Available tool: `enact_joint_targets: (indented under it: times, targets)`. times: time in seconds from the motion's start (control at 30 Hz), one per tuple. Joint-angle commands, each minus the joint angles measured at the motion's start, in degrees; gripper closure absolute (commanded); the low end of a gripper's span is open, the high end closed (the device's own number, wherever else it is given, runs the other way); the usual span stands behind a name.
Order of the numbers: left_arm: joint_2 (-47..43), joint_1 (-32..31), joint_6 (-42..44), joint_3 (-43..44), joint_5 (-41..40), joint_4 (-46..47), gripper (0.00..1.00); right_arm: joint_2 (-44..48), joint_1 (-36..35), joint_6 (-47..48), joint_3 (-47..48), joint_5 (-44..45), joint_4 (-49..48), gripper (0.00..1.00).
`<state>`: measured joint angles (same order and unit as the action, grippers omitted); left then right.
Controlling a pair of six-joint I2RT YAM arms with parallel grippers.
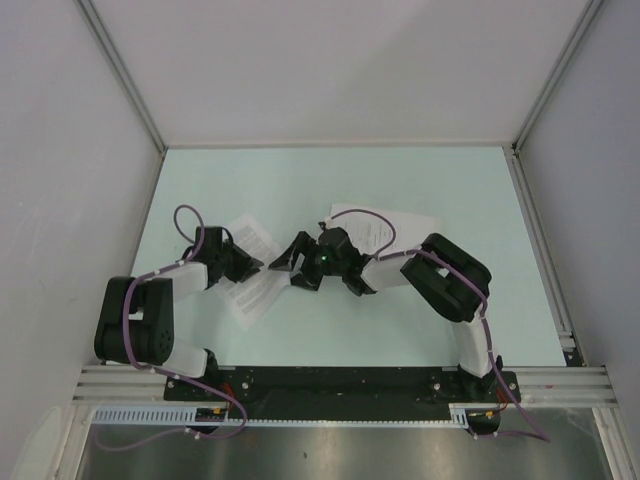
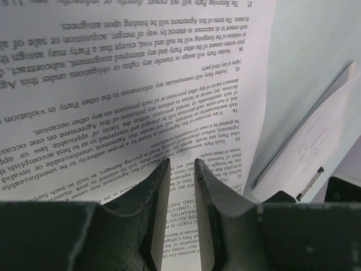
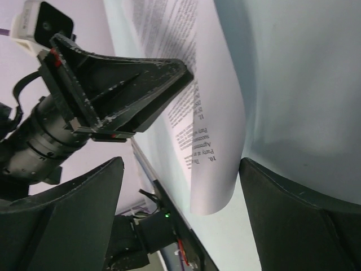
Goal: Put the files into the folder
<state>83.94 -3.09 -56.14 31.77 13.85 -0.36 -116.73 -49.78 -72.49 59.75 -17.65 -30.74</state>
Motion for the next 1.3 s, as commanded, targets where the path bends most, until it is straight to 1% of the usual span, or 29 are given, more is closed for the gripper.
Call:
enact_joint_targets:
  times: [0.0,0.17,0.2,0.37,0.43,0.47,0.5,0.53,0.57,0.63,0.7,0.73,0.8,0.83,0.87,0.9,0.93,1.0,1.03,1.07,1.1,1.13,1.17,1.2,1.23,1.27]
  targets:
    - [1.66,-0.25,-1.08,-2.76,0.83,-2.37,0.70,0.01,-0.23,-5.02,-0.33,1.39,-8.53,0.12]
    - [2.02,-0.33,-1.52,-2.94,1.62,-1.57,0.71,-4.29,0.56,-12.22,-0.33,-0.37,-19.86,0.11]
    - [1.93,-0.33,-1.52,-2.94,1.62,-1.57,0.71,-4.56,1.00,-12.50,-0.33,-0.28,-20.41,0.11]
    - [1.75,-0.60,-1.78,-3.12,2.06,-1.40,0.71,-5.00,1.35,-10.40,-0.33,1.21,-18.48,0.10]
    - [1.75,-0.69,-1.95,-3.03,2.24,-1.40,0.71,-4.65,1.35,-8.03,-0.33,1.39,-17.61,0.14]
    - [1.66,-0.69,-1.87,-2.94,2.32,-1.40,0.71,-3.95,1.26,-7.24,-0.33,1.56,-15.25,0.16]
    - [1.66,-0.69,-1.87,-2.77,2.41,-1.57,0.71,-3.51,1.18,-5.05,-0.33,1.65,-14.01,0.20]
    - [1.58,-0.69,-1.78,-2.59,2.24,-1.66,0.71,-2.99,0.91,-3.81,-0.33,1.91,-12.52,0.36]
    - [1.49,-0.69,-1.69,-2.42,2.50,-1.75,0.72,-2.28,0.30,-2.32,-0.33,2.53,-8.32,0.44]
    - [0.88,-0.69,-0.56,-1.54,2.42,-2.27,0.72,0.00,-0.40,2.86,-0.33,4.72,-4.43,0.50]
    - [0.09,-0.69,1.29,-0.57,2.41,-2.28,0.72,2.02,-0.85,5.77,-0.33,6.74,0.32,0.51]
    - [-0.61,-0.69,3.65,0.30,2.15,-2.54,0.71,2.38,-0.76,8.39,-0.33,7.01,0.94,0.61]
    - [-3.95,-0.69,5.59,0.75,1.97,-2.72,0.68,3.08,0.46,10.95,-0.33,5.79,1.73,0.76]
    - [-5.53,-0.69,8.13,1.27,1.97,-2.28,0.64,3.95,1.26,13.49,-0.33,4.48,2.26,0.91]
    - [-8.15,-0.69,9.63,1.71,1.89,-2.19,0.61,4.40,2.05,15.25,-0.33,3.33,3.14,0.96]
    - [-9.83,-0.69,10.86,2.15,1.54,-2.36,0.58,4.75,3.88,16.92,-0.07,0.02,3.49,1.00]
    - [-11.07,-0.69,13.14,3.11,1.36,-2.62,0.49,5.28,5.12,20.86,0.28,-2.63,5.50,1.00]
    - [-13.71,-0.69,16.57,4.35,2.67,-2.45,0.40,6.24,8.80,25.79,1.07,-9.47,9.36,1.00]
    - [-14.15,-0.95,17.63,6.01,3.29,-2.63,0.33,7.21,10.13,29.65,2.38,-11.77,16.08,1.00]
    - [-14.24,-1.30,18.51,7.15,3.81,-3.85,0.30,8.00,11.62,37.52,3.09,-13.62,20.59,1.00]
    - [-13.98,-1.74,20.44,8.30,4.34,-4.29,0.27,8.96,13.11,42.47,3.70,-15.90,24.90,1.00]
    - [-13.37,-3.05,21.33,10.57,4.69,-4.56,0.23,10.19,16.00,47.04,5.71,-16.88,35.38,1.00]
    - [-12.76,-3.93,22.12,11.73,5.39,-5.61,0.21,10.64,17.33,56.05,6.95,-16.63,40.79,1.00]
    - [-10.57,-5.85,23.87,14.17,5.58,-5.96,0.20,10.90,18.83,60.06,8.36,-15.67,45.90,1.00]
    - [-9.42,-6.92,24.58,15.42,5.75,-6.49,0.20,11.25,21.10,63.49,10.46,-14.62,53.95,1.00]
    - [-8.11,-8.06,25.11,16.56,5.67,-7.19,0.20,11.69,22.08,69.35,11.35,-11.56,57.08,1.00]
